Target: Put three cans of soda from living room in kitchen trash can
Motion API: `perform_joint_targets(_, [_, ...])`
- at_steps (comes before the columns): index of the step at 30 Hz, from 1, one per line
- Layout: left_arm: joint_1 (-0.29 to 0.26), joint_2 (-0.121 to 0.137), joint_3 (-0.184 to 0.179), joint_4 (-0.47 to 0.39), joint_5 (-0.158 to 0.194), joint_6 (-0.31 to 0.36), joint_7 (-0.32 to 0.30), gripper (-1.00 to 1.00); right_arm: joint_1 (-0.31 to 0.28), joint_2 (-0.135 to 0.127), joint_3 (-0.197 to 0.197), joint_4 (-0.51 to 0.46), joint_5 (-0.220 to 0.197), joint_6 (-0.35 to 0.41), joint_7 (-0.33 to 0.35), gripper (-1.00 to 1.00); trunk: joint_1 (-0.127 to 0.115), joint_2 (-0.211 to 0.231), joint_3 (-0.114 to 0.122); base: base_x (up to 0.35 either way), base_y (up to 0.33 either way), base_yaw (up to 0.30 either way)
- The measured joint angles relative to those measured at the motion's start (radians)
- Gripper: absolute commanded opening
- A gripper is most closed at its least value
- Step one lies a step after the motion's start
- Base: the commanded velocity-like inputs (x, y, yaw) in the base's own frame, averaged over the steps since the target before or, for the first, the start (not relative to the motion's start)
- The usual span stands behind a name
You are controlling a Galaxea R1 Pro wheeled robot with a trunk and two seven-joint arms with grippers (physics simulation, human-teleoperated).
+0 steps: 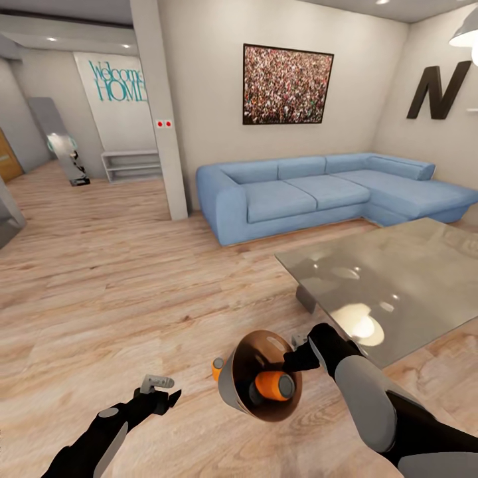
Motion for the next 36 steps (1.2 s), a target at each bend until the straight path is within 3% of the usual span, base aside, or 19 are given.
perform_joint_targets(20, [0.0,0.001,0.0,-0.005,0.001,-0.003,-0.001,1.0,0.0,0.0,0.0,0.0,-0.002,0.0,-0.002,-1.0,-0.077,0.14,0.032,0.0,0.0,0.0])
perform_joint_targets(26, [0.001,0.001,0.0,-0.006,0.002,-0.011,-0.002,1.0,0.0,0.0,0.0,0.0,0.0,0.0,-0.002,-1.0,-0.077,0.14,0.029,0.001,0.0,-0.013])
perform_joint_targets(33, [0.001,0.002,0.0,-0.007,0.003,-0.012,-0.003,1.0,0.0,0.0,-0.085,0.0,-0.002,0.001,-0.003,-1.0,-0.077,0.14,0.033,0.024,0.015,-0.159])
perform_joint_targets(36, [0.001,0.002,0.0,-0.007,0.003,-0.014,-0.004,1.0,0.0,0.0,-0.098,0.0,0.002,0.0,-0.003,-1.0,-0.077,0.14,0.035,0.005,0.005,-0.193])
